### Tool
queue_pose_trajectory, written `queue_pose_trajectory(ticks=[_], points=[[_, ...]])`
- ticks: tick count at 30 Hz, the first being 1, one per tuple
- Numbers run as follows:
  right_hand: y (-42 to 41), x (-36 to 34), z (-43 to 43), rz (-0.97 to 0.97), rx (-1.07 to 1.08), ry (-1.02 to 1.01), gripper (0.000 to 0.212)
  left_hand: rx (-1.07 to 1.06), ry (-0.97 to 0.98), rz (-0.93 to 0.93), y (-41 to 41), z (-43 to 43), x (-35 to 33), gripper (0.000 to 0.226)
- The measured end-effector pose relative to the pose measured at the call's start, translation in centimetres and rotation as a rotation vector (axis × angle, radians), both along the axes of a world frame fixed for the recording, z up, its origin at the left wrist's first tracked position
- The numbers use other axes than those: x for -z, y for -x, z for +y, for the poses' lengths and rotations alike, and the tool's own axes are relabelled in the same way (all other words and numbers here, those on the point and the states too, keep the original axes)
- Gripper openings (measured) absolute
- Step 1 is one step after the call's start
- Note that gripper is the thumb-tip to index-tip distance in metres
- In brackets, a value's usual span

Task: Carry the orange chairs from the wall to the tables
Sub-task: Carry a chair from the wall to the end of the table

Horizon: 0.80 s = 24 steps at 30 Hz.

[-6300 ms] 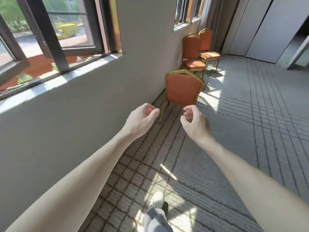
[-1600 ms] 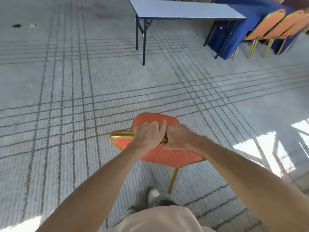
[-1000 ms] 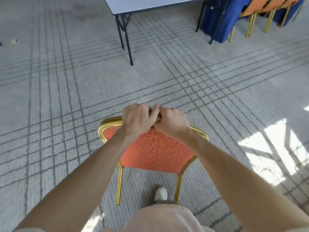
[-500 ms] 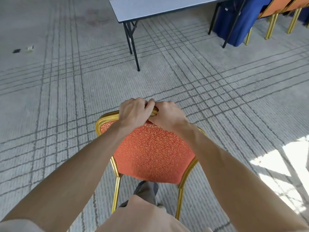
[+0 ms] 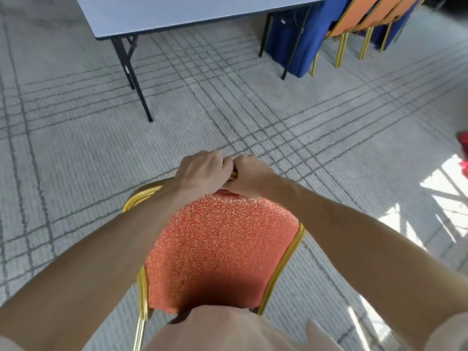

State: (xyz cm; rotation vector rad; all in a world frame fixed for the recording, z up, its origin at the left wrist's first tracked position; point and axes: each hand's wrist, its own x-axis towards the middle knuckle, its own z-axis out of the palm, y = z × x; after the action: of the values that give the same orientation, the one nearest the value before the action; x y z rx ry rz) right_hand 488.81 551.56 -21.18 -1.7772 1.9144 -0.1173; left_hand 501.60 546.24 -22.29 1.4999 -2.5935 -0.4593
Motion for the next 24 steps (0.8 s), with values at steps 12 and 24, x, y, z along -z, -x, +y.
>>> queue_pose_trajectory(ticks=[12, 24], points=[[12.1, -5.0, -5.4, 0.278, 0.046, 0.135, 0.032, 0.256, 0.266, 0.267, 11.6, -6.8, -4.0, 0.051], [25.0, 0.7, -7.5, 0.196, 0.131, 0.022, 0.029, 0.402, 0.135, 0.120, 25.5, -10.8, 1.9, 0.053]])
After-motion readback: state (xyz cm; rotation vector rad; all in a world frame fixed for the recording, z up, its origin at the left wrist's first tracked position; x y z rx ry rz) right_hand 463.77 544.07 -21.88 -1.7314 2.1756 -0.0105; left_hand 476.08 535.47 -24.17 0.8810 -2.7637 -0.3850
